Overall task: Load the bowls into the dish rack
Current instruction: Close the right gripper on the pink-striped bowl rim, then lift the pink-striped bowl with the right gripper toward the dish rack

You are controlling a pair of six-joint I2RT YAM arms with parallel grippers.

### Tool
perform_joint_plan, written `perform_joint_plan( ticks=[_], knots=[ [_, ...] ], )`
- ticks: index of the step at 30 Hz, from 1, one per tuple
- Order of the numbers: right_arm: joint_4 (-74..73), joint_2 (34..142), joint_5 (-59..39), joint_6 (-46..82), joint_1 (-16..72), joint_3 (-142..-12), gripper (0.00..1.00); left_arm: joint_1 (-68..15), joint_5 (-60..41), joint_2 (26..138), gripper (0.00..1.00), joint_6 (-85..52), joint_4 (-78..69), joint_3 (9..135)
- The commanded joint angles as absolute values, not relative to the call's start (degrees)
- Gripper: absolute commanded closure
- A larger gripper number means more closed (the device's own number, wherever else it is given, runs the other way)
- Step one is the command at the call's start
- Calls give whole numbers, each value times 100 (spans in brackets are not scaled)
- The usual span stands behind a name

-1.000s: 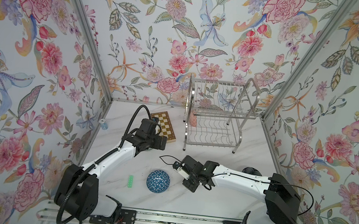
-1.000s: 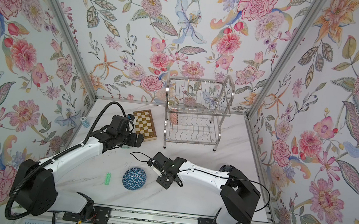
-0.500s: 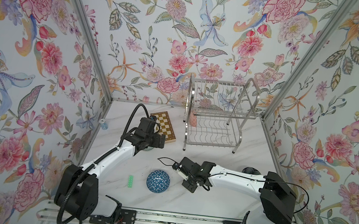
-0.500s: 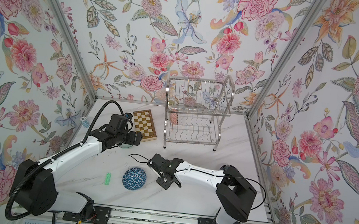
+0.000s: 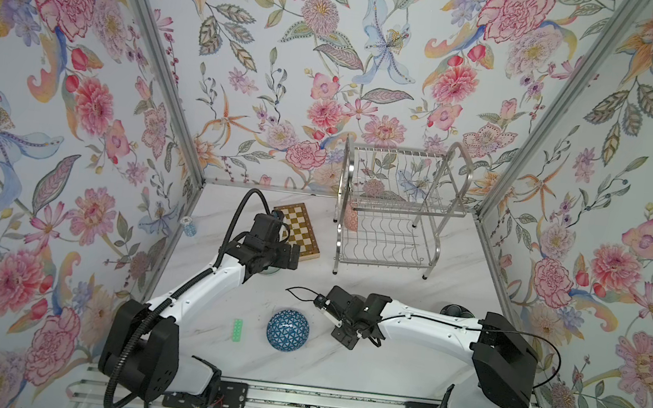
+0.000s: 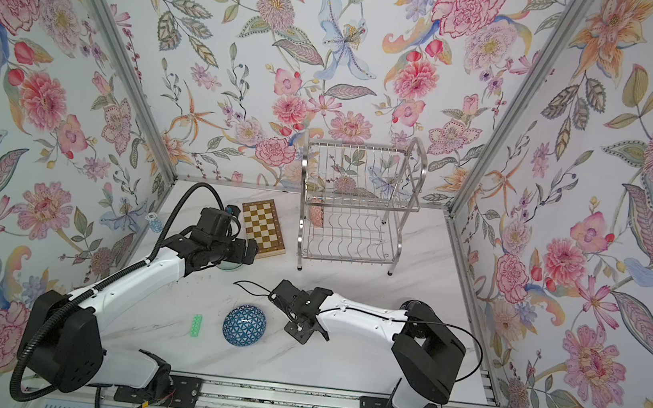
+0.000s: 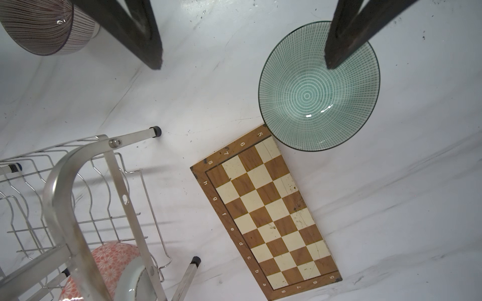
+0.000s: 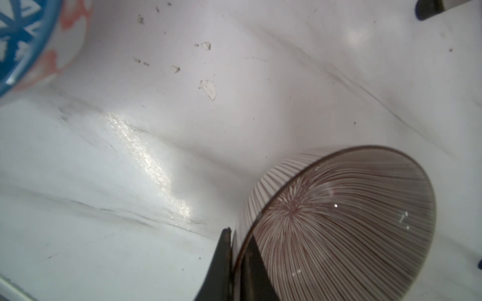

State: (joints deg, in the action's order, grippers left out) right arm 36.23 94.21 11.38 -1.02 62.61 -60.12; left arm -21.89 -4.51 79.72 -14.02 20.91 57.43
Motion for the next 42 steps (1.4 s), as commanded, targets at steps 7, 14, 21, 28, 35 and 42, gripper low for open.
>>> perform_joint_plan(
  ticks=[7,14,21,28,35,42],
  knots=[
    [3468,8835,1141,35,6215,-6004,96,-2136,-735,7963,1,-1415,2129,5898],
    [3067,8263,795,159,5944,-5752,98,-2142,-883,7941,1,-1391,2074,5854],
    [2381,7646,215,340,5529,-5348,98,-2138,-1001,7884,1,-1380,2014,5812],
    [1549,7008,-212,625,5058,-4828,99,-2136,-1128,7822,1,-1362,1960,5766],
    [396,6297,-591,1029,4440,-4187,100,-2148,-1570,7663,1,-1267,1819,5657],
    [-1153,5925,-1039,1773,3686,-3527,99,-2152,-1782,7419,1,-1171,1648,5476]
  ],
)
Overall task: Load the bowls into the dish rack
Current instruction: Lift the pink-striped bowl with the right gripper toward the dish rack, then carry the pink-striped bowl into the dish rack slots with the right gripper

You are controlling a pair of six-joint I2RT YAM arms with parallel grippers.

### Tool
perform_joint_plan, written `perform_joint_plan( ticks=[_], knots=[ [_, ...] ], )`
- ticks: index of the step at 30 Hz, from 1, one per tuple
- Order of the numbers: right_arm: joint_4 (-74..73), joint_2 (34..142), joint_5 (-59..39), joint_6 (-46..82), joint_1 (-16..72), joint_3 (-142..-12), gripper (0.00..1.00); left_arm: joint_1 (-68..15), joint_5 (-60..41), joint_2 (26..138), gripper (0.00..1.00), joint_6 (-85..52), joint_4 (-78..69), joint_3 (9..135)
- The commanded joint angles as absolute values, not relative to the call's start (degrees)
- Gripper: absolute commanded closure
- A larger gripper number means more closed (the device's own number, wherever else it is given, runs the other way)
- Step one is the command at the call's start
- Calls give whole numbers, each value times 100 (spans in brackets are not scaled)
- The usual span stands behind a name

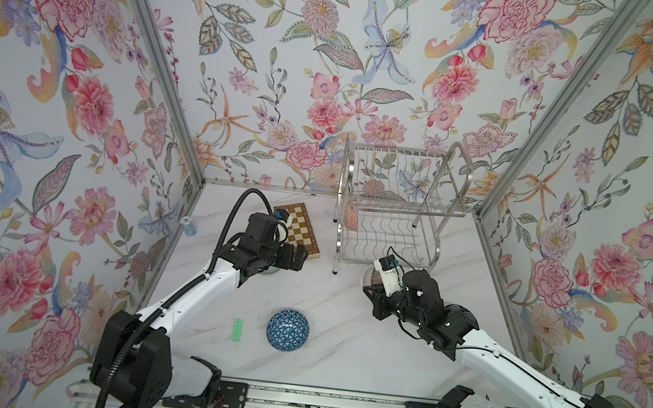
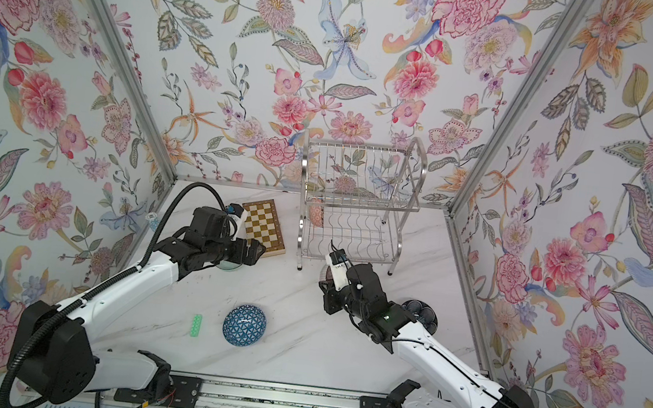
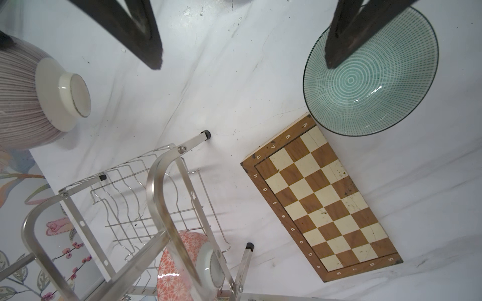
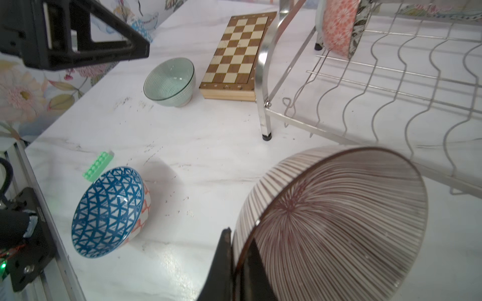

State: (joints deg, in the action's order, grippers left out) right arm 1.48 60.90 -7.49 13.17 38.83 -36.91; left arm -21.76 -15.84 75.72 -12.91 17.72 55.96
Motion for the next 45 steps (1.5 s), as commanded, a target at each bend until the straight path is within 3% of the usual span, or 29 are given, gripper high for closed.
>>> perform_joint_plan(
  ticks=[1,7,14,29,45],
  knots=[
    [-1364,5924,-1063,1898,3609,-3467,99,-2147,-1797,7409,1,-1167,1648,5475],
    [-2742,6051,-1026,2579,3325,-3150,100,-2156,-1954,7331,1,-1117,1650,5466],
    [-4589,6252,-262,3810,3201,-2704,100,-2162,-2045,7241,1,-1107,1591,5446],
    [-6935,7902,174,5915,2773,-2851,100,-2162,-2058,7423,1,-1024,1565,5435],
    [-7597,10119,-1888,7232,1991,-4440,99,-2161,-1838,7436,1,-700,1335,5243]
  ],
)
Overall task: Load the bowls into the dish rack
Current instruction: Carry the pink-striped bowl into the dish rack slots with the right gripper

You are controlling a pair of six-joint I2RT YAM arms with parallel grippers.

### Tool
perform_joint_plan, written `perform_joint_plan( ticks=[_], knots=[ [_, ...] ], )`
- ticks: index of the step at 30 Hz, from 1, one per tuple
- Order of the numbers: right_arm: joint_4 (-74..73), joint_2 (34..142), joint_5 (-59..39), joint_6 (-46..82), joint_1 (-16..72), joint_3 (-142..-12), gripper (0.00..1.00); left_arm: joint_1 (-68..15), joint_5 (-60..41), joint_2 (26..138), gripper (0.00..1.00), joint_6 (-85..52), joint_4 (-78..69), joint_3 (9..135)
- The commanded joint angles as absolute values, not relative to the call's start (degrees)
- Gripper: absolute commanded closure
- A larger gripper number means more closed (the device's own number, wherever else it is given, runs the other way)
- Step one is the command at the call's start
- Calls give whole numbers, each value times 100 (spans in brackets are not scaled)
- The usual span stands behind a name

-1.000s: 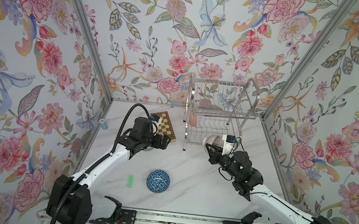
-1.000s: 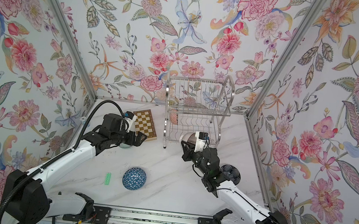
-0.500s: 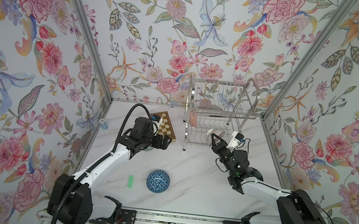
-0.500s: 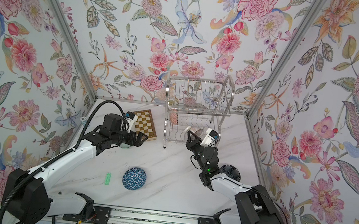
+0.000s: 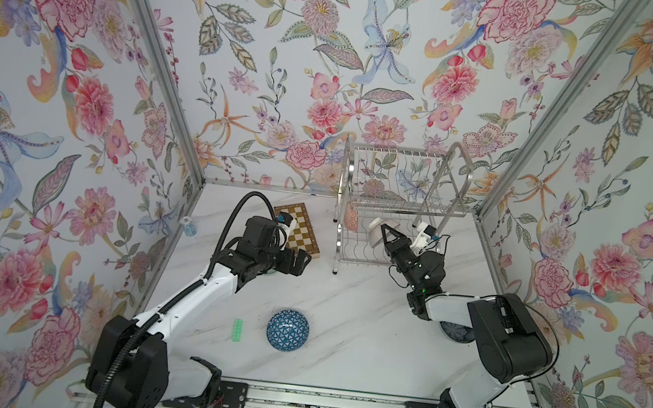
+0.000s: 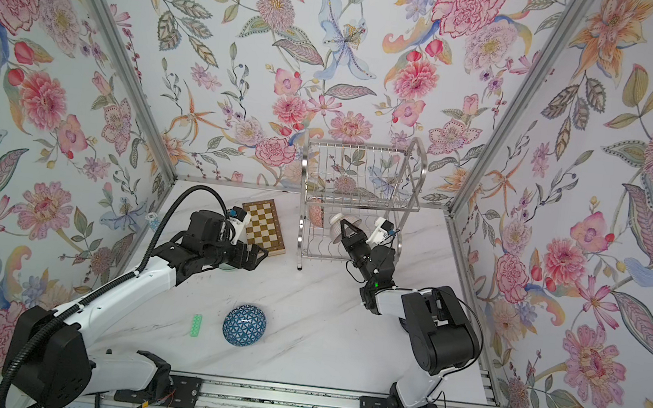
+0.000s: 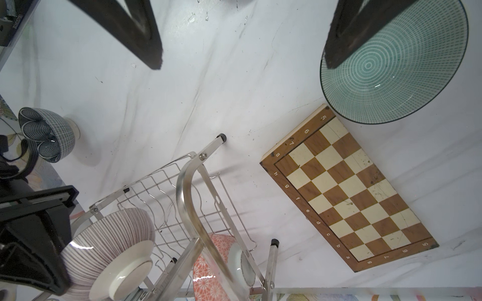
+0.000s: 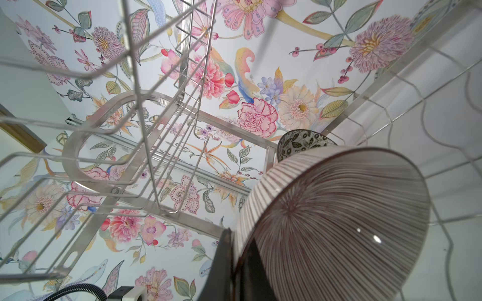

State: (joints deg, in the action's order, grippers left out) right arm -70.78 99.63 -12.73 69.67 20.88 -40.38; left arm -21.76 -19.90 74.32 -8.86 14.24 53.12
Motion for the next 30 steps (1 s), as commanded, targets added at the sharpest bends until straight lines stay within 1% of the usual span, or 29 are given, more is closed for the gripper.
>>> perform_joint_plan(
  ticks=[1,8,17,23,30],
  knots=[
    [-7503,10178,-2018,7240,1950,-4569,99,-2161,-1821,7418,1,-679,1325,5231],
    [-7215,10764,-3094,7328,1578,-5338,99,-2162,-1783,7455,1,-580,1269,5177],
    [-6488,11159,-4221,6747,1273,-6007,99,-2162,-1726,7496,1,-558,1310,5194],
    [-5929,11340,-4735,6192,1123,-6397,100,-2162,-1747,7406,1,-547,1319,5221],
    [-5369,11554,-5099,5614,989,-6820,100,-2162,-1810,7361,1,-416,1415,5342]
  ],
)
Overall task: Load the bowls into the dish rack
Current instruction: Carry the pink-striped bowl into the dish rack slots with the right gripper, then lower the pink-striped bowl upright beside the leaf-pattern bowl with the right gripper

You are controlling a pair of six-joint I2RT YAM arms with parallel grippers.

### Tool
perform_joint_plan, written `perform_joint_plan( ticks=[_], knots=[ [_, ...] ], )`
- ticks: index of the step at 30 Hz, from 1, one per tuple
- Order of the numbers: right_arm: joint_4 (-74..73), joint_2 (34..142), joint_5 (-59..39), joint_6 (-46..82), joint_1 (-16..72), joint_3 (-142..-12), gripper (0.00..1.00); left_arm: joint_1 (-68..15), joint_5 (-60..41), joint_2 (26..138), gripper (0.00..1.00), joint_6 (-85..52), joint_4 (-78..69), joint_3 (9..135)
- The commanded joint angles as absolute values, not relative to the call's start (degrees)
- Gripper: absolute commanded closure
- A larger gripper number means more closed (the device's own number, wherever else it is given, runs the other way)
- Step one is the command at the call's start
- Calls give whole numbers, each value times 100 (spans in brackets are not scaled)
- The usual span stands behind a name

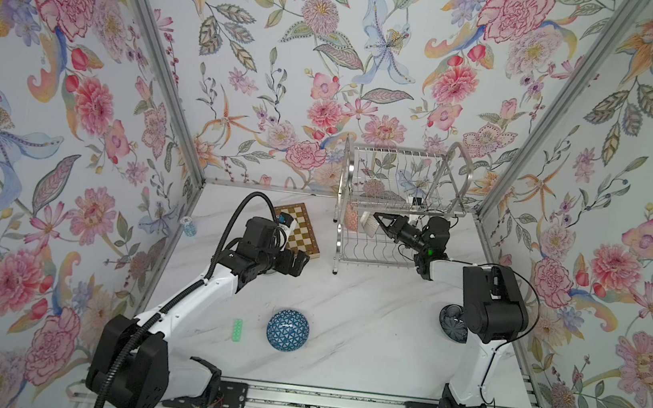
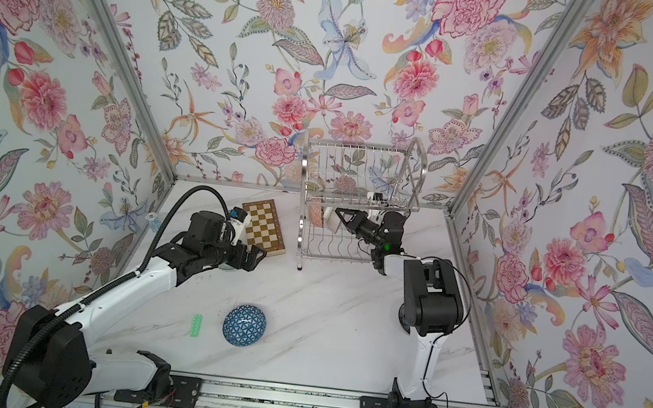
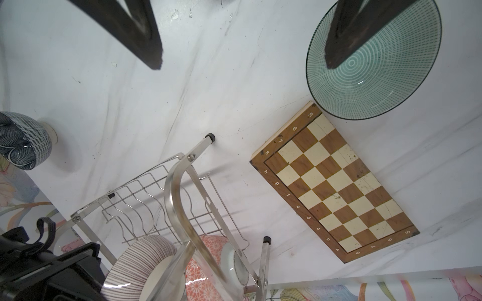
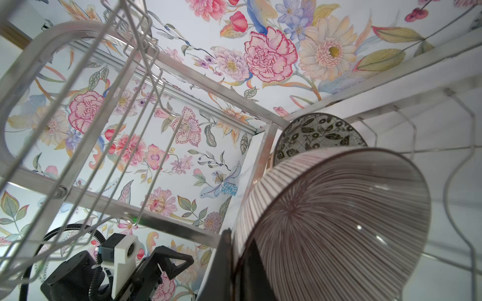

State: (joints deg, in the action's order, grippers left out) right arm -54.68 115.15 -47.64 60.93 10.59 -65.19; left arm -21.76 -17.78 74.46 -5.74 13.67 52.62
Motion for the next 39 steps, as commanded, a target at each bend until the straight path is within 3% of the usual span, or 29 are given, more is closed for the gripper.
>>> perform_joint_plan(
  ticks=[1,20,27,39],
  knots=[
    [-5286,11579,-5151,5507,970,-6878,100,-2163,-1826,7372,1,-392,1430,5369],
    [-5478,12399,-5975,5332,755,-7821,100,-2188,-2257,7664,1,-89,1709,5731],
    [-6368,12734,-5720,5860,869,-7897,100,-2197,-2136,7638,1,-161,1569,5582],
    [-6146,13095,-5575,5829,887,-8395,100,-2216,-2127,7699,1,-272,1372,5511]
  ],
)
